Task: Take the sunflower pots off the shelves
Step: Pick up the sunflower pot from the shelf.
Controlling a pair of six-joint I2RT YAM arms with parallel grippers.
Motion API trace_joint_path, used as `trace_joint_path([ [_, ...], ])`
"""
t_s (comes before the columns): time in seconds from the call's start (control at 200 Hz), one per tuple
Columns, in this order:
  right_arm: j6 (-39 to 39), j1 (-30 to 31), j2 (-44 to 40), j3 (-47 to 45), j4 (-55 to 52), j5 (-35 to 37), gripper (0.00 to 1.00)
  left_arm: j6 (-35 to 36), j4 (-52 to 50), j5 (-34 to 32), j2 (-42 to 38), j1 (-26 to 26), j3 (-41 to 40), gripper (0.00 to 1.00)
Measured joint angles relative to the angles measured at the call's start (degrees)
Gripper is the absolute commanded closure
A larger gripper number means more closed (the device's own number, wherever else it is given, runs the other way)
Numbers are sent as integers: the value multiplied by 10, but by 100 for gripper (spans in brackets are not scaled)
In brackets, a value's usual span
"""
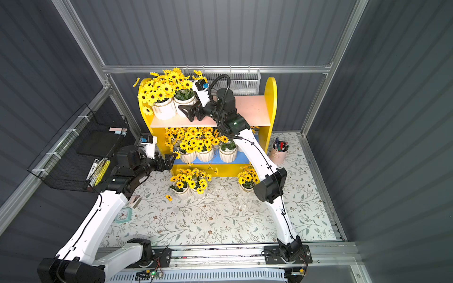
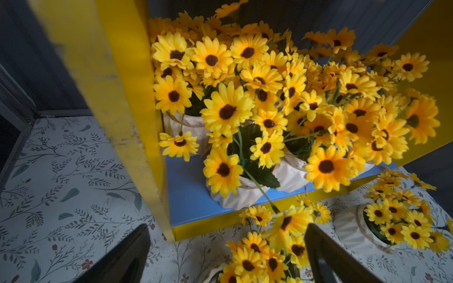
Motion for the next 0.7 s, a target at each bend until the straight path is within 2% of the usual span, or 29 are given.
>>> trace_joint_path([
  [0.07,0,0,4,7,-3,-2,3,0,3,2,0,0,0,1],
  [0.355,-3,-1,4,7,-3,-11,20,0,13,4,0,0,-4,0],
  [0.46,-2,-1,-2,-6,4,-10,25,0,15,4,0,0,-8,0],
  [0.53,-2,-1,-8,-17,9,-9,34,0,15,4,0,0,-9,1],
  [0.7,0,0,-37,-67,33,-8,39,0,15,4,0,0,-9,0],
])
